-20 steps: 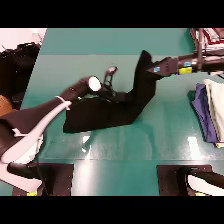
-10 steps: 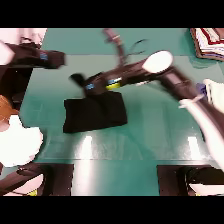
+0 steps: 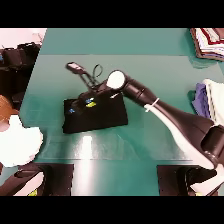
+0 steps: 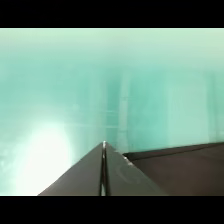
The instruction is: Fold the shirts.
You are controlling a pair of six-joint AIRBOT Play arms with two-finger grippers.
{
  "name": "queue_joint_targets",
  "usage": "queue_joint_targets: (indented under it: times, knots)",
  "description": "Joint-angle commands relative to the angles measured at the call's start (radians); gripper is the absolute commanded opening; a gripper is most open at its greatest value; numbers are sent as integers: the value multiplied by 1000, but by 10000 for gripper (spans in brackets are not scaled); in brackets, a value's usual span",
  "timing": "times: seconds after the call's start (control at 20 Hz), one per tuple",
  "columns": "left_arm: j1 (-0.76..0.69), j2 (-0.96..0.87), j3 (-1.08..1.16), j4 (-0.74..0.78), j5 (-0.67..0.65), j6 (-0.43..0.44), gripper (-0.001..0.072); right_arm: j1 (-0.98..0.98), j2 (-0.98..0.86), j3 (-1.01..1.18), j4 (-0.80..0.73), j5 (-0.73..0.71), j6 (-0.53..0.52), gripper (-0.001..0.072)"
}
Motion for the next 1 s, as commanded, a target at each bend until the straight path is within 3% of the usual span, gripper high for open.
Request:
queue_joint_targets:
  times: [0.0, 0.2, 0.25, 0.35, 0.6, 0.8, 0.95]
  knots:
    - [7, 6, 0, 1, -16, 2, 25, -129, 104, -180, -101, 42, 70, 438]
    - [7, 6, 0, -21, -14, 1, 25, -352, 254, -486, -106, 9, 109, 441]
    - [7, 6, 0, -34, -14, 1, 25, -402, 277, -547, -105, -1, 109, 486]
    - [7, 6, 0, -57, -13, 1, 25, -475, 293, -628, -100, -27, 109, 685]
    - [7, 6, 0, -69, -4, 1, 25, -515, 182, -680, 107, -39, 65, 672]
    - [7, 6, 0, -72, -2, 2, 25, -454, 59, -679, 346, -48, -49, 581]
    - [7, 6, 0, -74, -3, 2, 25, -386, -4, -611, 362, -50, -60, 569]
